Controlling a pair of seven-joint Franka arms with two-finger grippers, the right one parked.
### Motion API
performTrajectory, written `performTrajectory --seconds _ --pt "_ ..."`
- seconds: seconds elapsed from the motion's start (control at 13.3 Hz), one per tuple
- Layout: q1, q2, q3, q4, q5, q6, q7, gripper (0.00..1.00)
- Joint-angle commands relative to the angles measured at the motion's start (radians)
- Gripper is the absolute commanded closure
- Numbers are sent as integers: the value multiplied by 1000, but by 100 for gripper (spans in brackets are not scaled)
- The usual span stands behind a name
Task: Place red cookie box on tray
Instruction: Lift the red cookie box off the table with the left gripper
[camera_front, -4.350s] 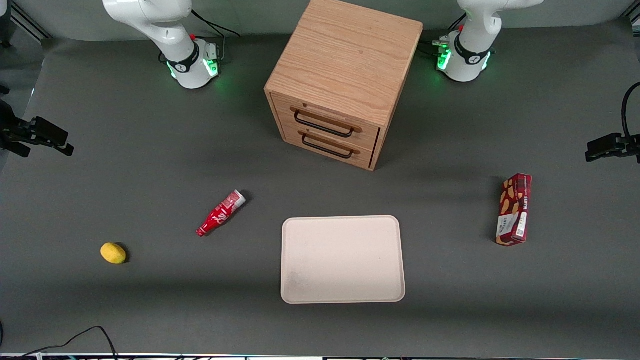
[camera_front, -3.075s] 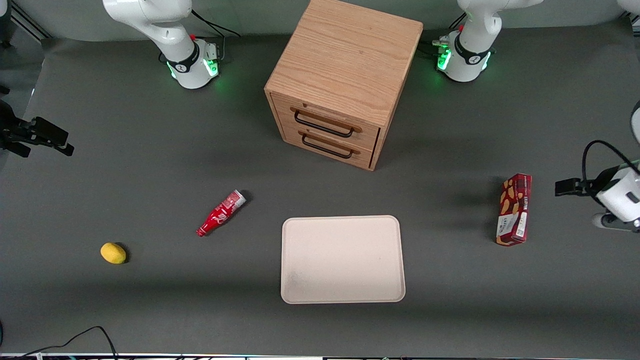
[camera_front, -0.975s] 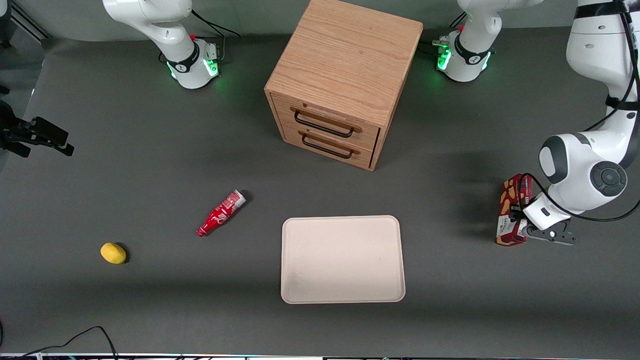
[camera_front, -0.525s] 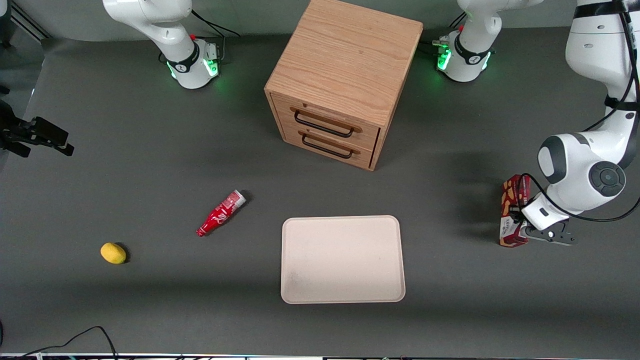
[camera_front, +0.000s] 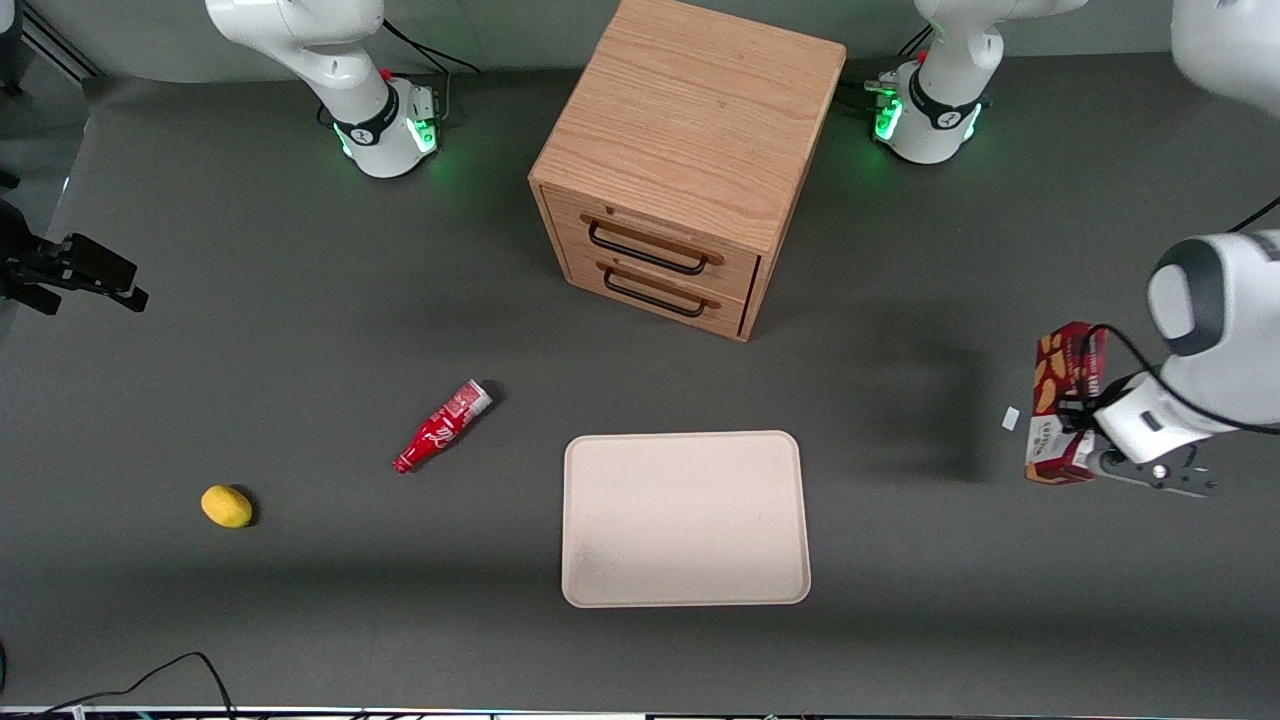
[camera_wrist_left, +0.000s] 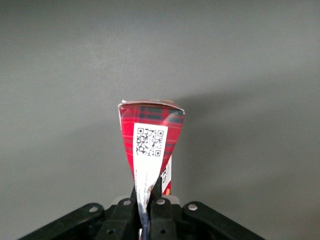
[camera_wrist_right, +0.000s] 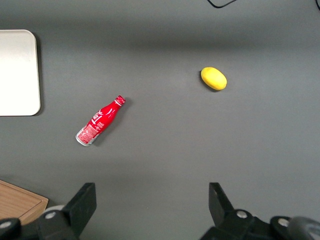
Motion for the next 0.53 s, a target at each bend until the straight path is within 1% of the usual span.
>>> performTrajectory --seconds 0.0,0.15,0.22,0.3,0.45 --pt "-26 6 9 219 -9 -213 -27 100" --pt "-45 15 7 343 -12 -321 -60 100" --pt "-54 21 6 382 -12 -353 -96 100" --pt "-71 29 -9 401 -15 -370 -123 100" --pt "-117 44 -42 422 -14 -366 -249 100"
